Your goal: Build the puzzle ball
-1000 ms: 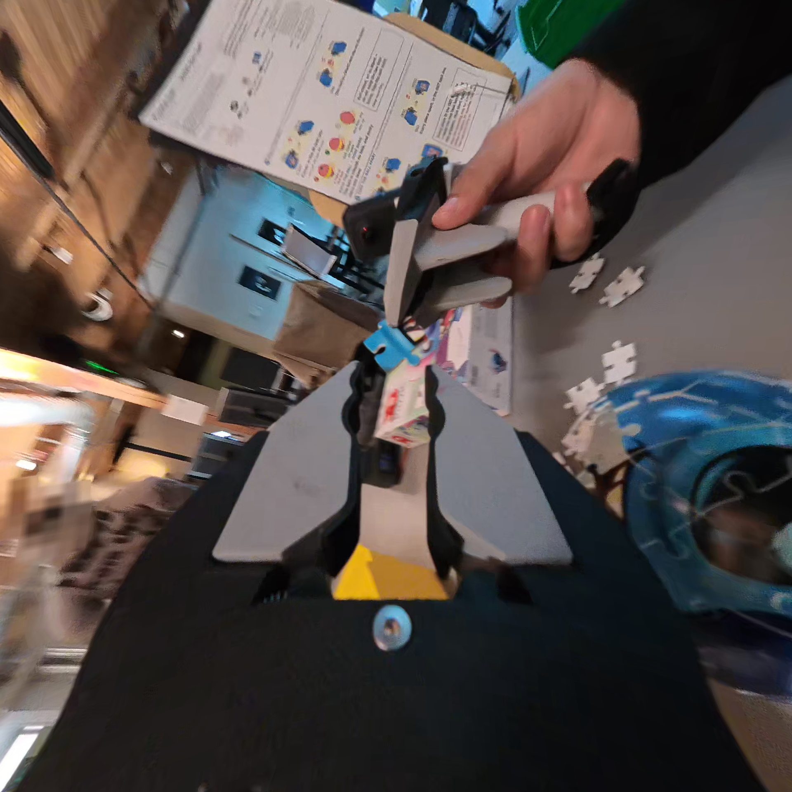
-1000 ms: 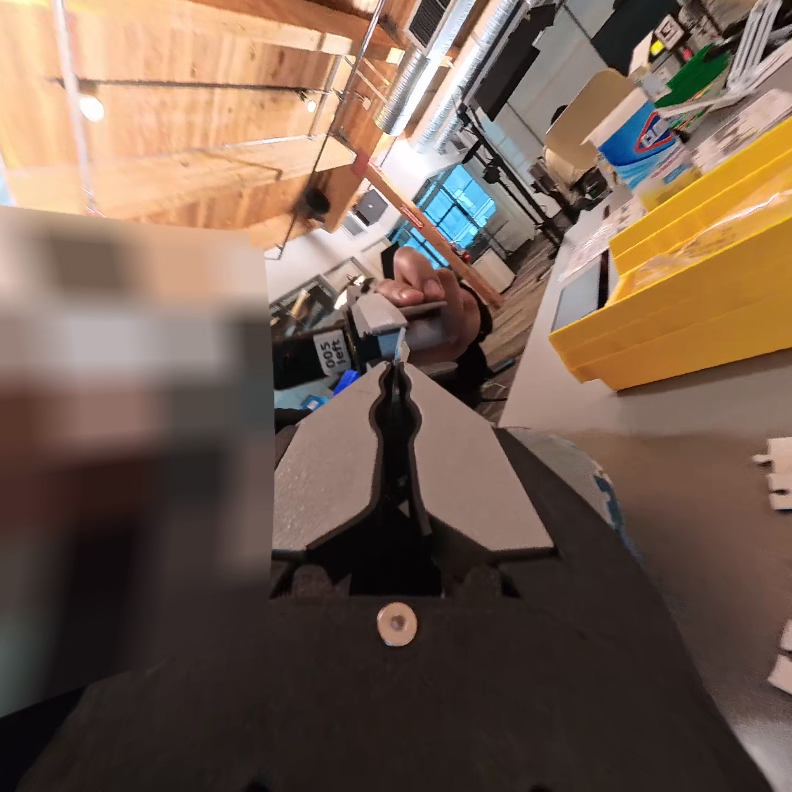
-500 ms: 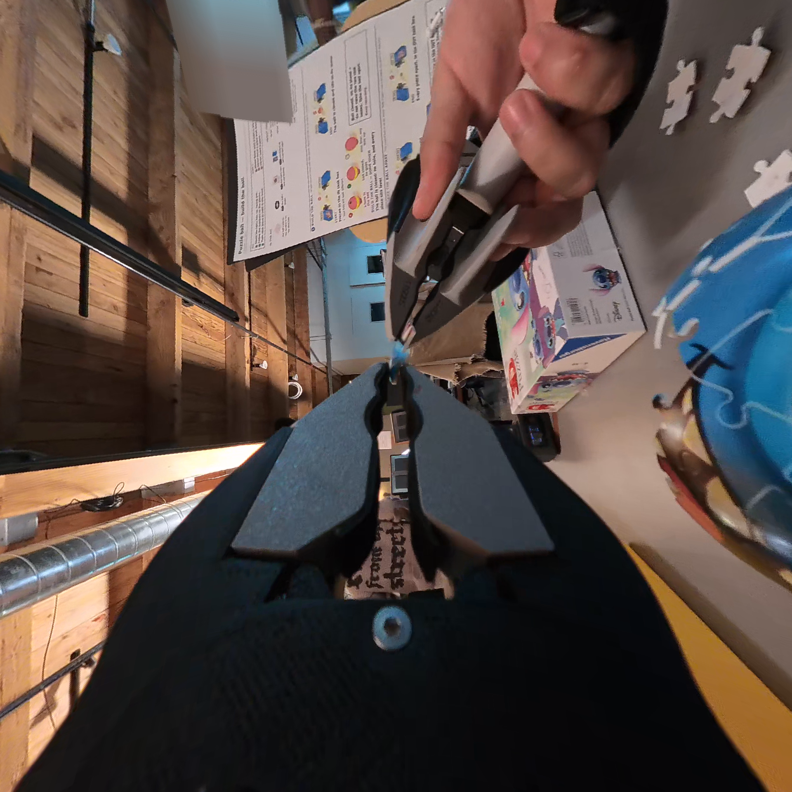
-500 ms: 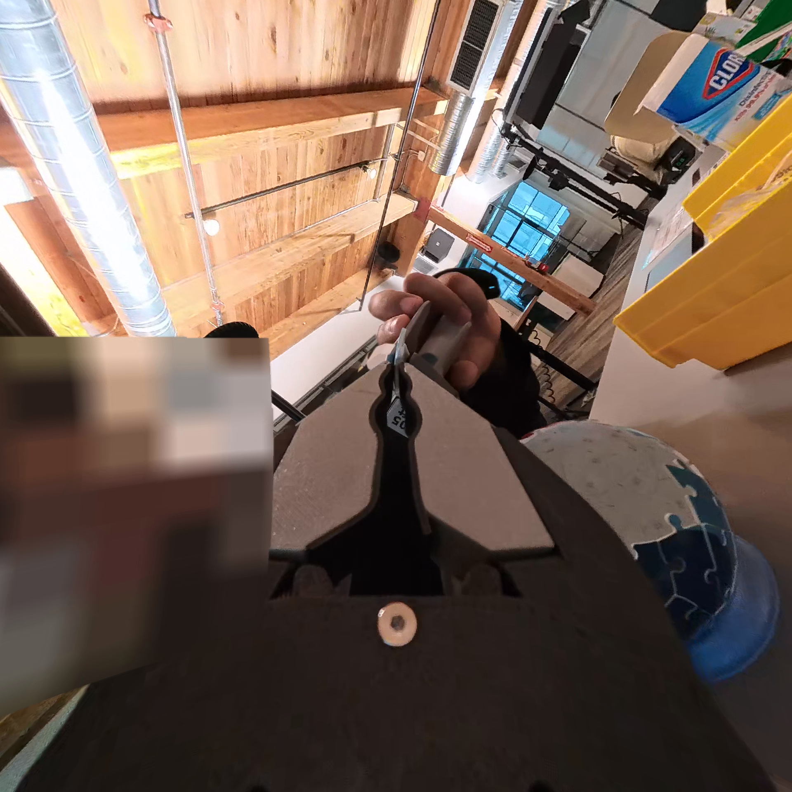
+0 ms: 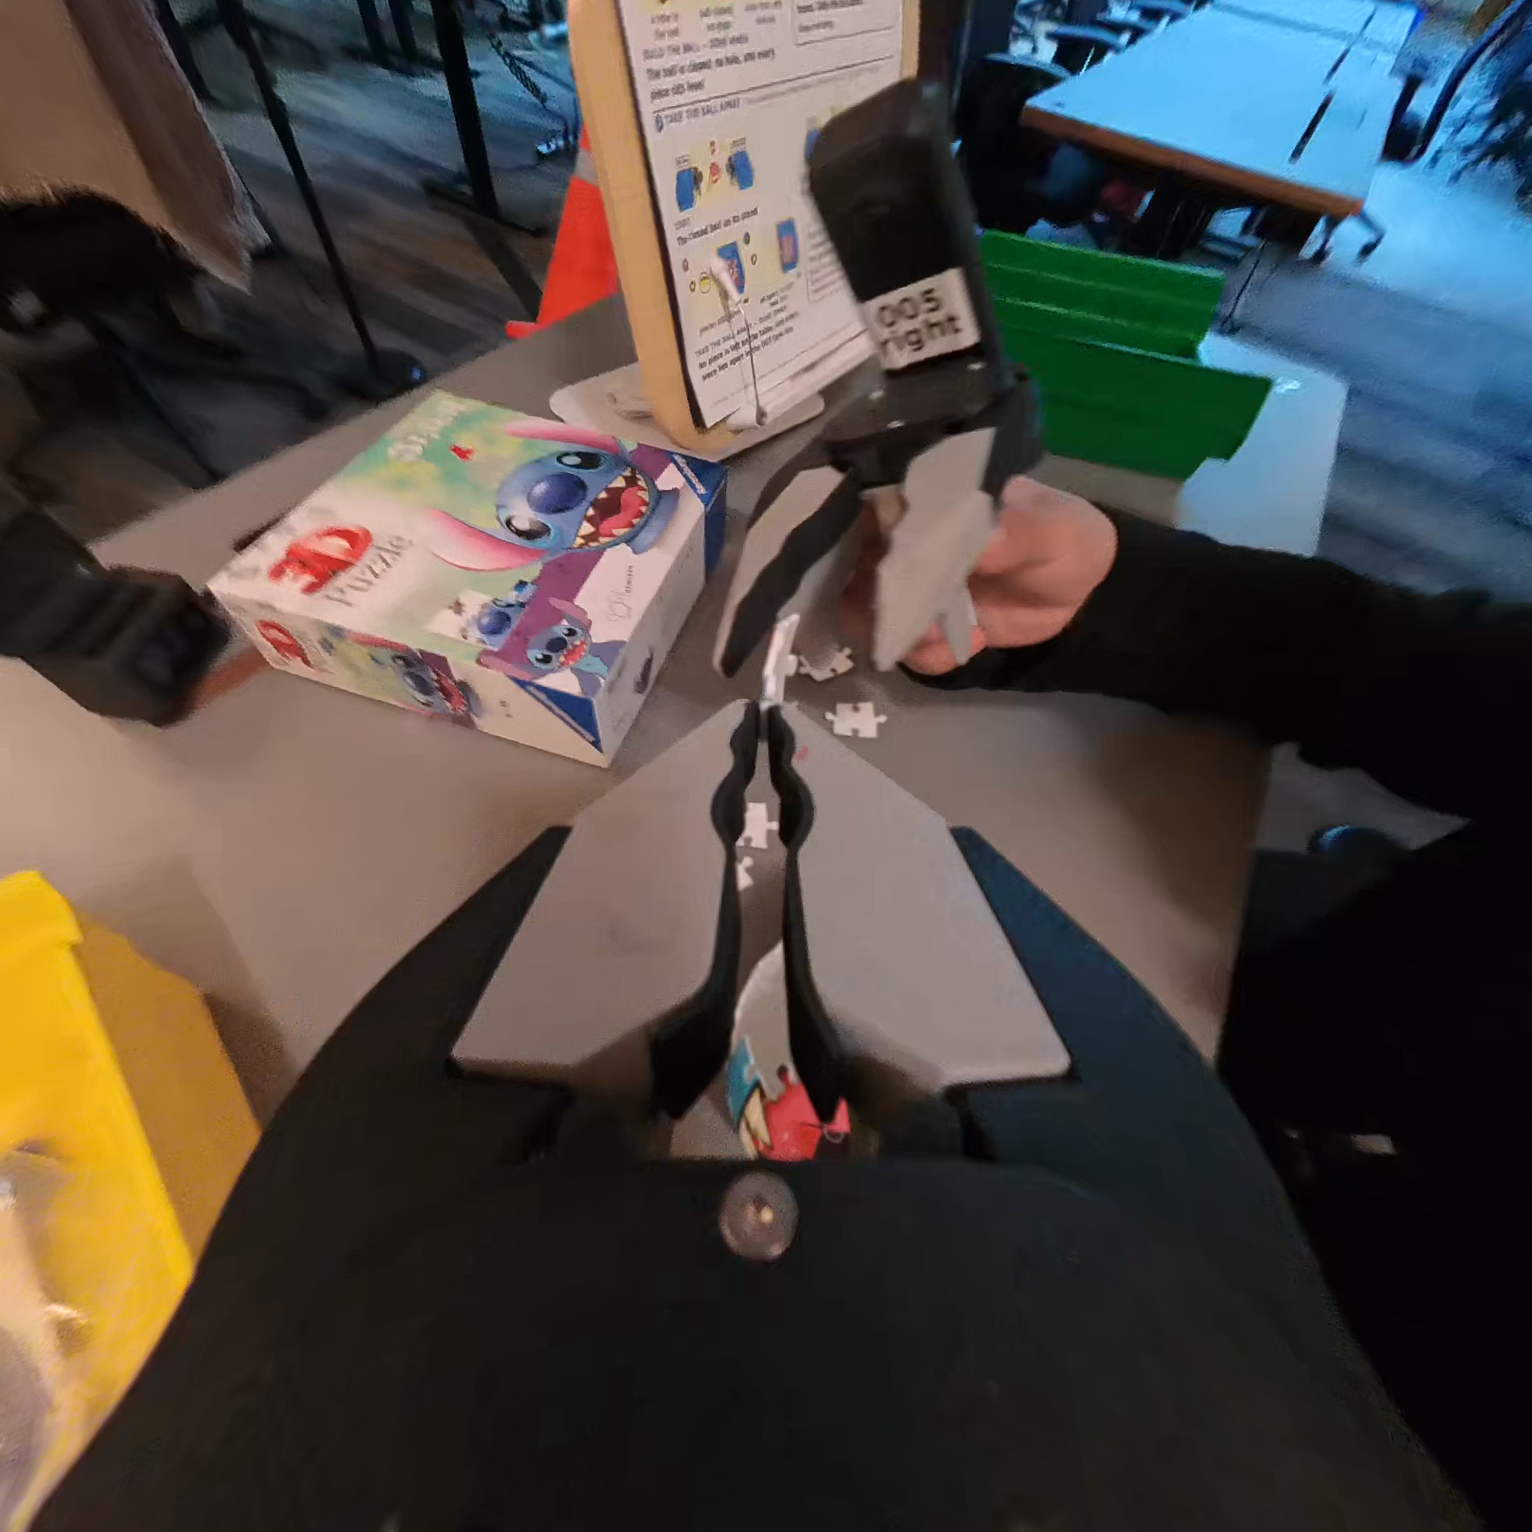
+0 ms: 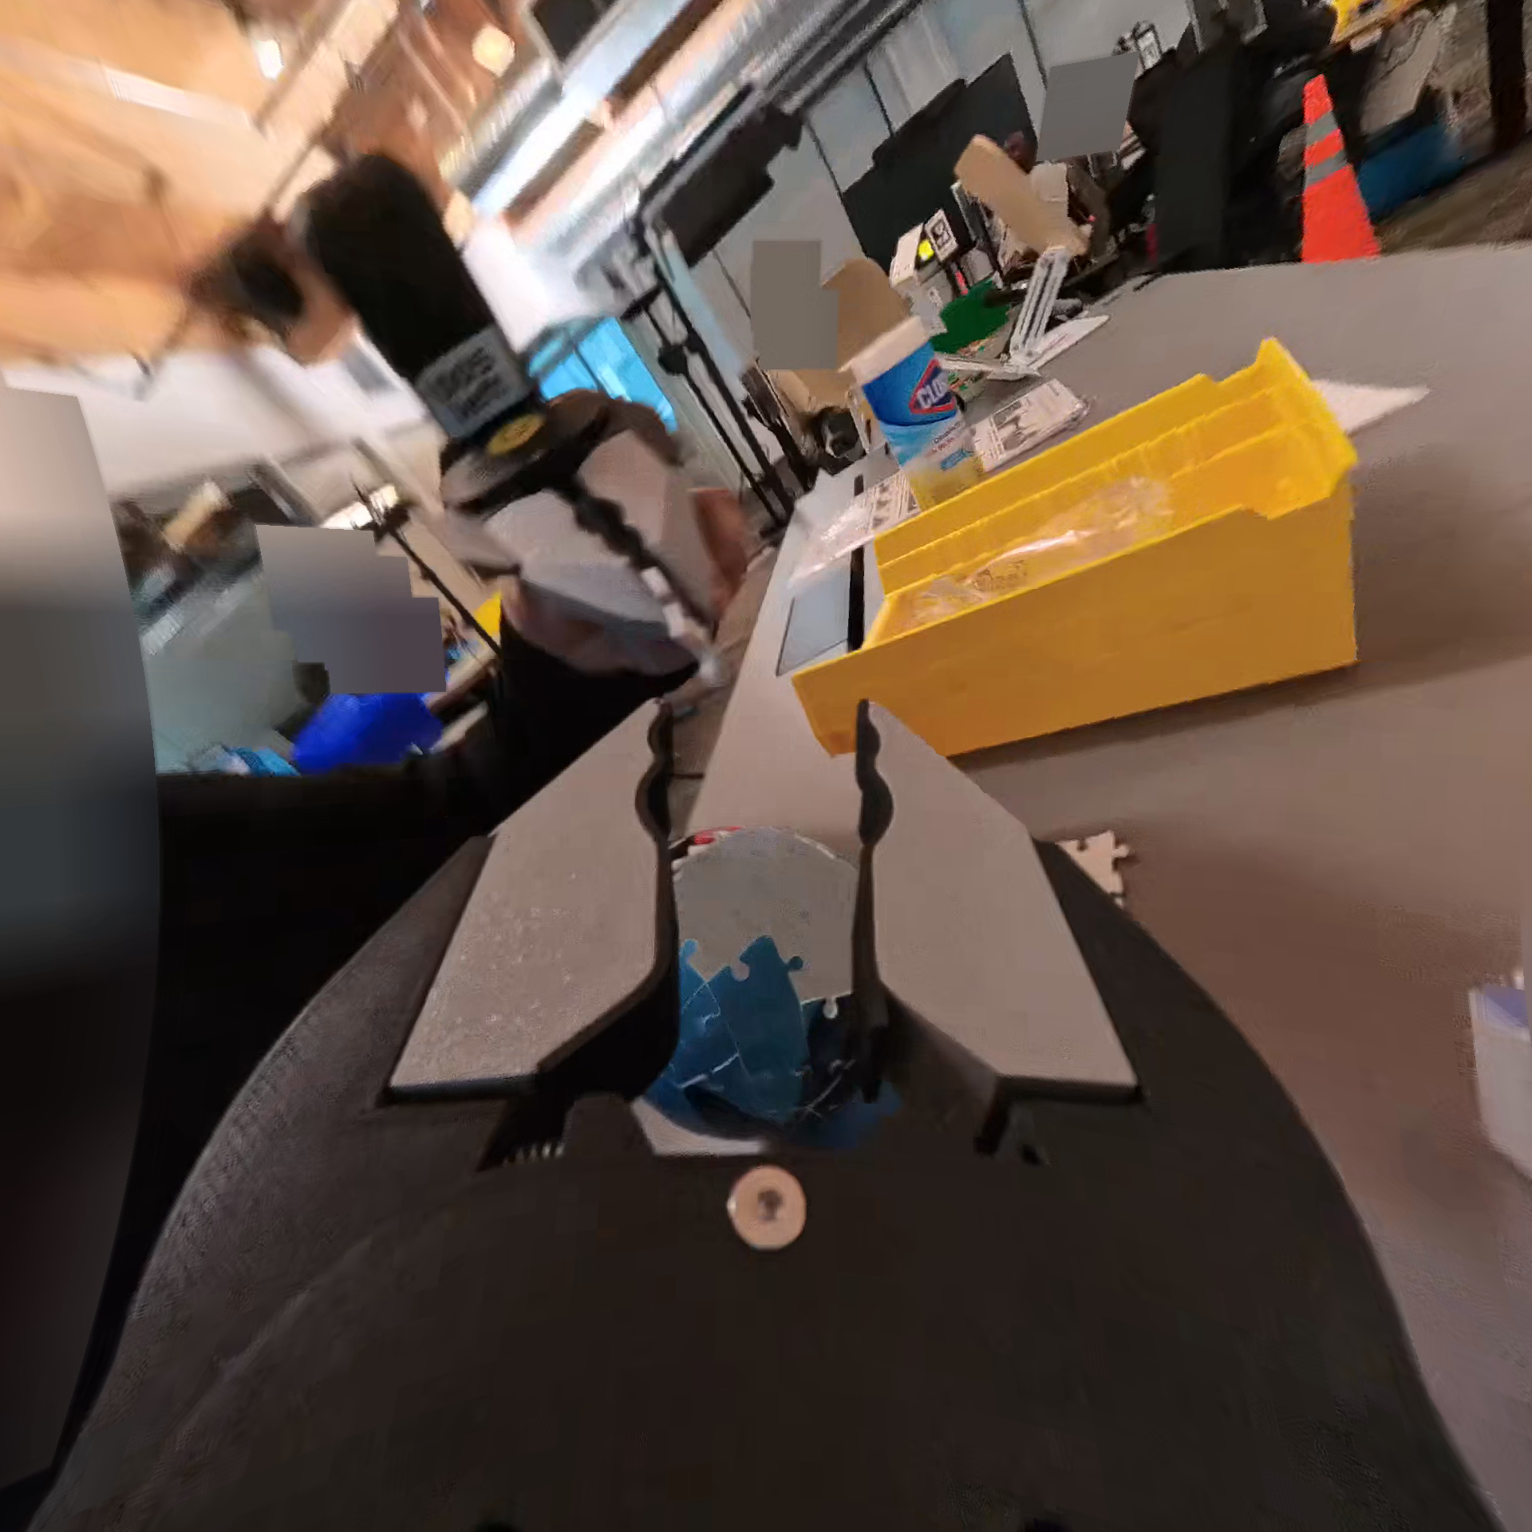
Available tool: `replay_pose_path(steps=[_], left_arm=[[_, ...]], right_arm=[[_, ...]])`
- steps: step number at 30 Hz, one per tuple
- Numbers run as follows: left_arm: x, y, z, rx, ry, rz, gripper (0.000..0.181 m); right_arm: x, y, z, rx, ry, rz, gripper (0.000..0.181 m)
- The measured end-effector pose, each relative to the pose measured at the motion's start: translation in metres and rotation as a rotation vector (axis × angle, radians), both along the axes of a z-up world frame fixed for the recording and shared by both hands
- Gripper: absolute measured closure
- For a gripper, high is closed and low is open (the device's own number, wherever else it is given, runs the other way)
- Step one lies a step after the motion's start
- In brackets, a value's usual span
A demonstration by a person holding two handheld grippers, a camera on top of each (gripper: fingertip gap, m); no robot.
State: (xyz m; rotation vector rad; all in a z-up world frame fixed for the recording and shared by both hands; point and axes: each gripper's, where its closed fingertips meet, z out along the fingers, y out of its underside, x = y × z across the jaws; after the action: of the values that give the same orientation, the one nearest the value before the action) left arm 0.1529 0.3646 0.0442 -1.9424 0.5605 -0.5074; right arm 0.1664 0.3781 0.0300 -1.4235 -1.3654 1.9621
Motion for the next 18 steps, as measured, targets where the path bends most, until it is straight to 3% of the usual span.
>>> replay_pose_path(steps=[6, 9, 11, 13, 18], left_arm=[[-0.001, -0.001, -0.014, -0.108, -0.096, -0.027, 0.181], [-0.001, -0.001, -0.014, -0.111, -0.120, -0.029, 0.181], [-0.001, -0.002, -0.014, -0.106, -0.128, -0.033, 0.181], [0.001, -0.002, -0.016, -0.107, -0.132, -0.037, 0.181], [0.003, 0.002, -0.025, -0.118, -0.127, -0.039, 0.181]], right_arm=[[-0.005, -0.011, 0.004, 0.226, 0.013, -0.063, 0.143], [-0.007, -0.014, -0.002, 0.227, -0.006, -0.025, 0.150], [-0.006, -0.017, -0.001, 0.201, 0.010, 0.006, 0.171], [-0.007, -0.013, 0.000, 0.195, 0.020, -0.006, 0.181], [-0.009, -0.006, 0.005, 0.265, 0.034, -0.050, 0.181]])
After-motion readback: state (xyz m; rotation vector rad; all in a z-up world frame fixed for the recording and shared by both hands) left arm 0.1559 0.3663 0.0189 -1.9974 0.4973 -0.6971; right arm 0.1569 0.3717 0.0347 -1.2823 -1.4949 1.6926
